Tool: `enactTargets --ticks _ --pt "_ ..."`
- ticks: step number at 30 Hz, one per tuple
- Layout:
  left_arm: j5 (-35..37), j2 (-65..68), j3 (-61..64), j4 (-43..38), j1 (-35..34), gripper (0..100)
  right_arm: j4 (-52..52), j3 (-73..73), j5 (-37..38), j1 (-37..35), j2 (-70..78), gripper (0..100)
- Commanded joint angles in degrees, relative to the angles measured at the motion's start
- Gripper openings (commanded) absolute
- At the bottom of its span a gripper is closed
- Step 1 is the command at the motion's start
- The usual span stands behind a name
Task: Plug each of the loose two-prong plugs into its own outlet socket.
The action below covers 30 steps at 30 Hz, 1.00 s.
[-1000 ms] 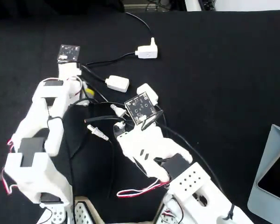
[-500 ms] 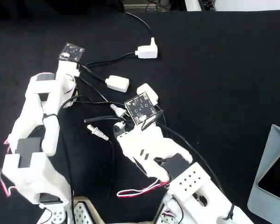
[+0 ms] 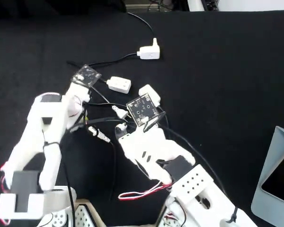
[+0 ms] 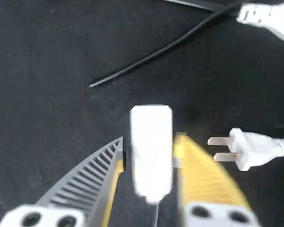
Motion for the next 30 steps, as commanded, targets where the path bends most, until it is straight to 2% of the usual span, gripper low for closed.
enactTargets --ticks 1,10,13,18,23,30 --pt "5.7 -8.4 3.1 -2.9 -1.2 32 -0.4 -1.2 0.2 0.9 -0.2 1.1" --pt "6.2 -22.8 3.8 -3.4 -6.6 26 -0.4 -1.1 0.4 0.9 -0.2 1.1" --pt "6.2 -20.7 2.6 -4.3 -9.5 26 -0.4 -1.1 0.4 0.9 -0.2 1.1" --pt "5.9 -9.5 2.4 -12.8 -13.8 26 -0.4 -1.1 0.3 0.9 -0.2 1.1" --pt "5.8 -2.0 0.7 -10.6 -12.5 26 -0.4 -1.1 0.3 0.9 -0.2 1.1" --pt "6.2 -10.1 2.6 0.3 -4.2 26 -0.4 -1.1 0.4 0.9 -0.2 1.1"
